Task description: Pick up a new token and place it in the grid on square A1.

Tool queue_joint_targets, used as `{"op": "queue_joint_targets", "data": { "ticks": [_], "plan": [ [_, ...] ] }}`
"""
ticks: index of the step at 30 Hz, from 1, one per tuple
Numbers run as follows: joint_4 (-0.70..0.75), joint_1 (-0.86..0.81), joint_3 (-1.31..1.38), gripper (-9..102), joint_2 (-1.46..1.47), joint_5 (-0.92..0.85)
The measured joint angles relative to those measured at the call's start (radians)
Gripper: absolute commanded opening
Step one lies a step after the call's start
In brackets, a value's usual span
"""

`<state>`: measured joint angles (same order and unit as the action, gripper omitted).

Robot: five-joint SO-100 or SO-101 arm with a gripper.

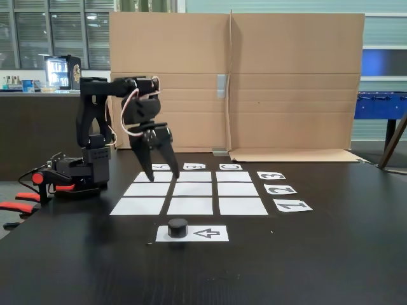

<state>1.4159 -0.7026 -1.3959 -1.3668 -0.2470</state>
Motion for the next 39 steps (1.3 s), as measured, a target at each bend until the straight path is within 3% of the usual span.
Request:
{"op": "queue_joint_targets", "data": {
  "ticks": [25,39],
  "plan": [
    [0.267,-0.069,0.746,33,0.568,-0.107],
    [0.281,-0.048,0.956,33,0.713,-0.123]
  ]
}}
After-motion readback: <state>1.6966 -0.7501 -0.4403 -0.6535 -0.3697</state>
